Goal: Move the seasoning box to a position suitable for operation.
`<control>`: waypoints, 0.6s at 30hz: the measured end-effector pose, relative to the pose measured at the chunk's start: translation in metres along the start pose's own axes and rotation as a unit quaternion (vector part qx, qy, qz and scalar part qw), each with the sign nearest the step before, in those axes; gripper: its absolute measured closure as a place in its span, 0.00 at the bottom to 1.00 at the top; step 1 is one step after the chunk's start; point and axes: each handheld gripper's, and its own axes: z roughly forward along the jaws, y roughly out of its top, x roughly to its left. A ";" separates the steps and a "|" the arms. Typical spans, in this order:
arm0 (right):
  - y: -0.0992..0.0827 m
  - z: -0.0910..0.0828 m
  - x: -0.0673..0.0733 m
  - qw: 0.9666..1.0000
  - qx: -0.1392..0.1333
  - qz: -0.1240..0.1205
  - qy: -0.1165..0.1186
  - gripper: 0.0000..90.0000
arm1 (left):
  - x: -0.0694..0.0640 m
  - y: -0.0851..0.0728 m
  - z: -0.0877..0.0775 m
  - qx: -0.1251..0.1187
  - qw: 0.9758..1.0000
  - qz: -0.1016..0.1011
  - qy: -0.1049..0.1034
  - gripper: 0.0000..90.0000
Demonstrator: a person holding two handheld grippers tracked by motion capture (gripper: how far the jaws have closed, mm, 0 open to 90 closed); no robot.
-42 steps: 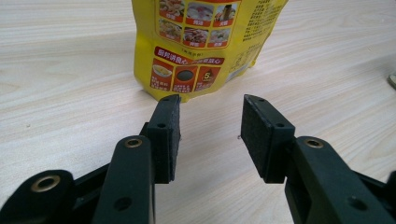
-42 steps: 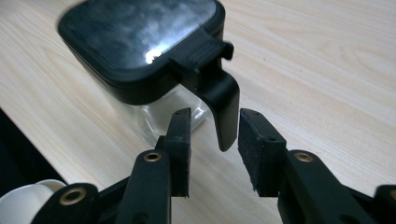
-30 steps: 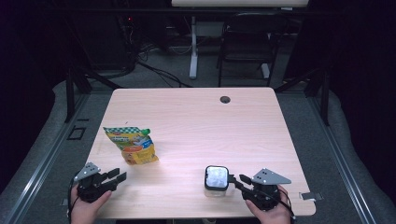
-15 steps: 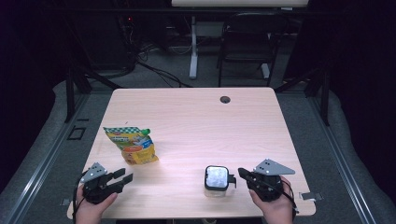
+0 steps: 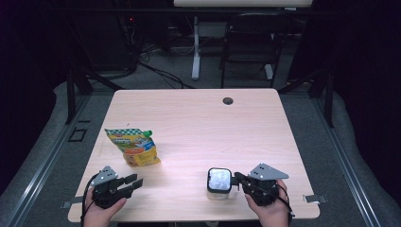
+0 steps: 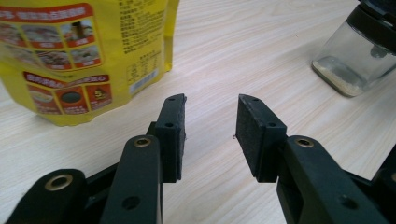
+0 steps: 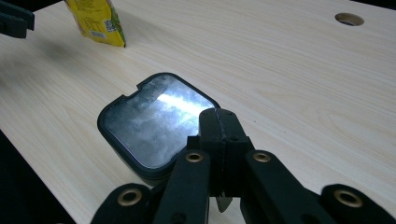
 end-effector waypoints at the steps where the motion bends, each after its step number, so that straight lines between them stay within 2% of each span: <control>1: -0.001 0.001 -0.001 1.000 0.002 -0.002 0.000 1.00 | -0.001 0.000 0.001 0.001 1.000 0.000 -0.001 0.71; 8: -0.006 0.003 -0.007 1.000 0.003 0.023 0.011 0.96 | -0.007 -0.004 0.011 0.018 1.000 0.015 -0.008 0.73; 13: -0.007 0.006 -0.004 1.000 0.007 0.016 0.005 0.95 | -0.006 -0.006 0.012 0.022 1.000 0.013 -0.008 0.72; 18: -0.007 0.008 -0.003 1.000 0.011 0.022 0.002 0.95 | -0.005 -0.006 0.010 0.018 1.000 0.011 -0.005 0.72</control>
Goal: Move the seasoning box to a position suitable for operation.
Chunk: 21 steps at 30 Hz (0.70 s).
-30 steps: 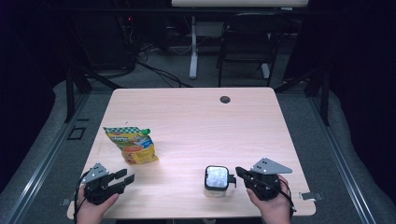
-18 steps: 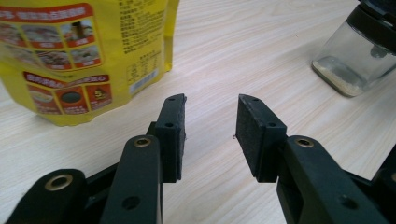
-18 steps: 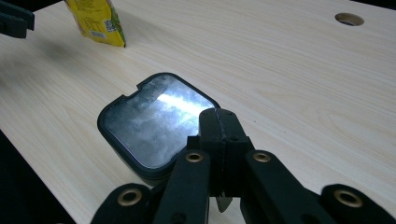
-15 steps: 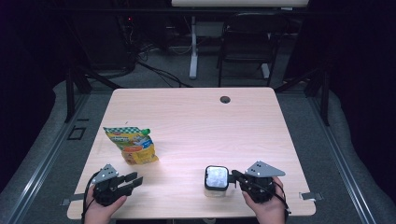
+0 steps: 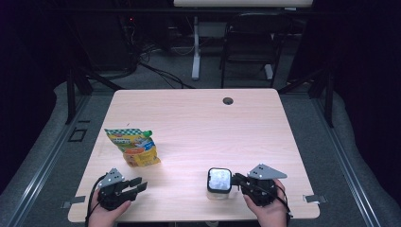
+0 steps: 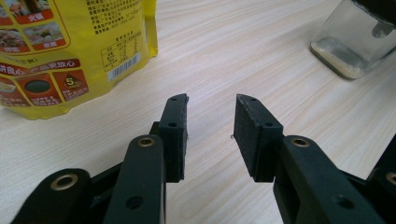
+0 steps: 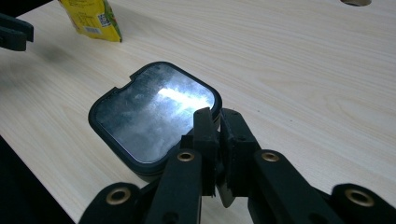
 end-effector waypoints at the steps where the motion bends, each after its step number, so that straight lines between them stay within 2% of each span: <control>1: 0.000 0.000 0.000 1.000 -0.001 0.004 0.001 0.95 | 0.000 0.000 0.000 0.000 1.000 0.000 0.000 0.72; 8: -0.004 0.000 -0.002 0.999 -0.011 0.030 0.005 0.95 | -0.004 0.001 0.002 -0.001 1.000 0.004 -0.002 0.73; 9: -0.004 0.000 -0.002 0.999 -0.012 0.034 0.007 0.95 | -0.003 0.002 0.001 0.002 1.000 0.010 -0.003 0.73; 13: -0.006 -0.001 -0.004 0.999 -0.017 0.045 0.012 0.95 | -0.005 0.004 0.003 0.000 1.000 0.006 -0.007 0.74; 17: -0.007 0.000 -0.005 0.998 -0.024 0.050 0.017 0.95 | -0.012 0.008 0.008 -0.003 1.000 0.010 -0.020 0.78; 21: -0.008 0.000 -0.005 0.998 -0.024 0.049 0.015 0.95 | -0.026 0.014 0.021 0.008 0.999 0.029 -0.040 0.83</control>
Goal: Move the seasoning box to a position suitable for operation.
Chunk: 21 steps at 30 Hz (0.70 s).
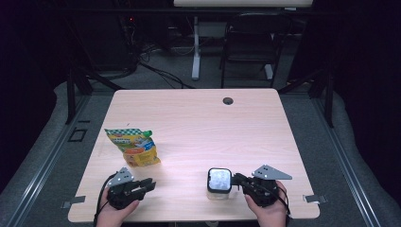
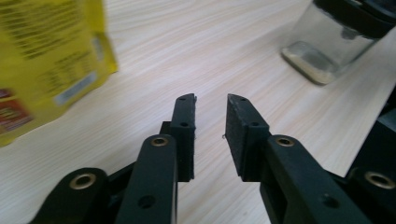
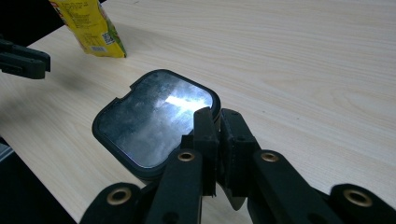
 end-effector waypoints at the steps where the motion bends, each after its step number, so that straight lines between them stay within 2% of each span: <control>1: 0.000 0.000 0.000 1.000 0.000 -0.002 0.000 0.95 | -0.004 0.002 0.004 0.001 1.000 0.007 -0.008 0.85; 7: -0.001 0.001 -0.002 1.000 -0.003 0.005 0.005 0.95 | -0.034 0.017 0.028 0.013 0.998 0.047 -0.047 0.96; 9: -0.001 0.001 -0.002 1.000 -0.006 0.006 0.007 0.95 | -0.041 0.022 0.035 0.011 0.997 0.049 -0.060 1.00; 13: -0.001 0.002 -0.003 1.000 -0.009 0.008 0.010 0.95 | -0.054 0.034 0.047 0.004 0.995 0.056 -0.081 1.00; 21: 0.000 0.006 -0.001 1.000 -0.014 0.010 0.008 0.96 | -0.072 0.045 0.061 0.004 0.993 0.064 -0.103 1.00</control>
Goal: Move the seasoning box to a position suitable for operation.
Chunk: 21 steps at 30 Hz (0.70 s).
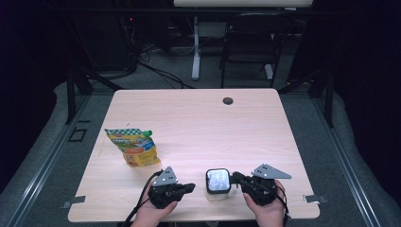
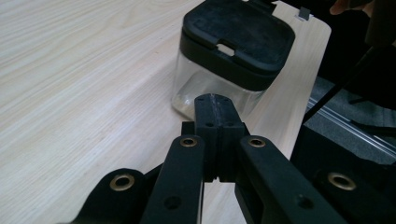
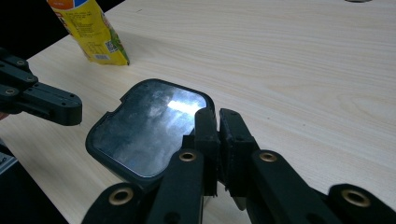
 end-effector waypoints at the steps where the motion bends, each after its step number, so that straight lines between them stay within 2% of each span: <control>1: 0.000 0.000 0.000 1.000 0.001 -0.001 -0.001 0.96 | -0.002 0.001 0.001 0.001 1.000 0.000 0.002 1.00; 13: -0.001 -0.001 0.002 1.000 0.000 0.001 -0.007 0.96 | -0.012 0.006 0.016 0.011 1.000 0.009 -0.018 1.00; 18: -0.001 -0.001 0.002 1.000 0.001 0.002 -0.005 0.96 | -0.016 0.008 0.022 0.021 0.999 0.023 -0.017 1.00; 21: -0.001 -0.001 0.002 1.000 0.002 0.002 -0.004 0.96 | -0.016 0.008 0.022 0.023 0.999 0.021 -0.015 1.00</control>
